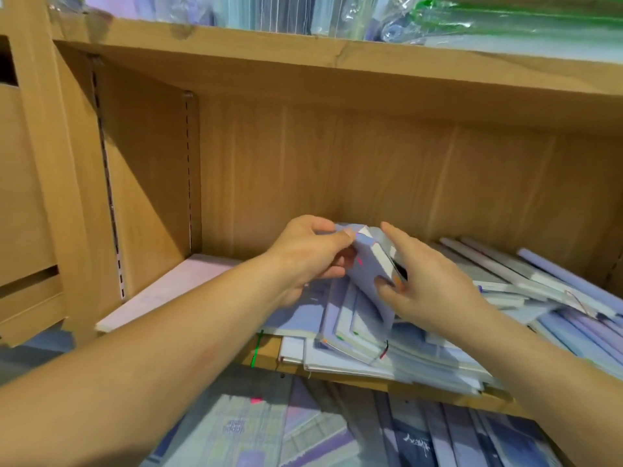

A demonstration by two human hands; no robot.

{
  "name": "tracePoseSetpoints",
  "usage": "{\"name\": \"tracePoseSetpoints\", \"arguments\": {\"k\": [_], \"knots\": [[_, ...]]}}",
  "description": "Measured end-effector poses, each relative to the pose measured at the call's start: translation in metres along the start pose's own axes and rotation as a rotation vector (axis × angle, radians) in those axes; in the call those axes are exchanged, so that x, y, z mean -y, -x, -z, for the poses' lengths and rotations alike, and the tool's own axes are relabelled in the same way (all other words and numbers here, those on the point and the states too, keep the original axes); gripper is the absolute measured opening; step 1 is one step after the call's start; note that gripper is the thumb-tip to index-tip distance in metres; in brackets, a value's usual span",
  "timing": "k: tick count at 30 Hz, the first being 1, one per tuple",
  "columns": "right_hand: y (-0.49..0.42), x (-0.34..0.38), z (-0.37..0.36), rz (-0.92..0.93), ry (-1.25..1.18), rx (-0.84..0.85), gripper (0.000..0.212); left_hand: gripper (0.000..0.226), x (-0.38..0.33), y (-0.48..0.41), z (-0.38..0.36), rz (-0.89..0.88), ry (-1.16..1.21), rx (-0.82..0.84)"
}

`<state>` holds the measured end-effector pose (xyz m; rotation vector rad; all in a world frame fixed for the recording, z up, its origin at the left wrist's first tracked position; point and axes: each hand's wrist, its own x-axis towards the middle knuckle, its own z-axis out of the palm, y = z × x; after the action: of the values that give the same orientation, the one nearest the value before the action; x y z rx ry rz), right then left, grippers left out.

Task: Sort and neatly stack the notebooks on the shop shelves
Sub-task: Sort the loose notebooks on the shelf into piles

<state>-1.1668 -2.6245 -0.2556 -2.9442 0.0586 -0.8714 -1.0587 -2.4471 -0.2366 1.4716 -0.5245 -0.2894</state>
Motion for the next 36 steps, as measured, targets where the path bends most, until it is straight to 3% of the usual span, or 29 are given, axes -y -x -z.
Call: {"name": "tracePoseSetpoints", "arguments": {"k": [3,7,9,12,14,17,23,27,31,34,36], "knots": [[-0.006,-0.004,0.002,0.089,0.181,-0.015,0.074,0.017,0.021,0.018,0.019,0.053,-0.231,0.015],[-0.002,0.000,-0.001,0.210,0.396,0.017,0.079,0.038,0.053,0.039,0.004,0.161,-0.531,0.048],[-0.002,0.000,-0.006,0.265,0.478,0.099,0.077,0.034,0.063,0.039,-0.011,0.113,-0.456,0.024],[0.000,-0.004,-0.006,0.353,0.443,0.191,0.058,0.020,0.073,0.038,-0.028,0.077,-0.282,-0.027],[-0.003,-0.006,-0.002,0.339,0.447,0.245,0.061,0.026,0.073,0.038,-0.036,0.099,-0.170,-0.072],[-0.014,0.000,-0.001,0.319,0.424,0.235,0.057,0.036,0.068,0.038,-0.048,0.152,-0.119,-0.148],[-0.022,0.003,0.002,0.259,0.446,0.138,0.062,0.026,0.051,0.037,-0.054,0.110,0.143,-0.165],[-0.020,-0.014,0.017,0.175,0.505,0.035,0.075,0.022,0.033,0.045,-0.018,0.018,0.099,-0.328],[-0.011,0.001,0.012,0.140,0.485,0.191,0.064,0.054,0.034,0.062,0.048,0.039,0.053,-0.449],[-0.002,0.028,0.010,0.068,0.290,0.374,0.063,0.047,0.052,0.079,0.071,0.135,-0.041,-0.347],[0.009,0.040,0.014,0.036,0.181,0.320,0.056,0.035,0.060,0.085,0.079,0.192,-0.122,-0.191]]}}
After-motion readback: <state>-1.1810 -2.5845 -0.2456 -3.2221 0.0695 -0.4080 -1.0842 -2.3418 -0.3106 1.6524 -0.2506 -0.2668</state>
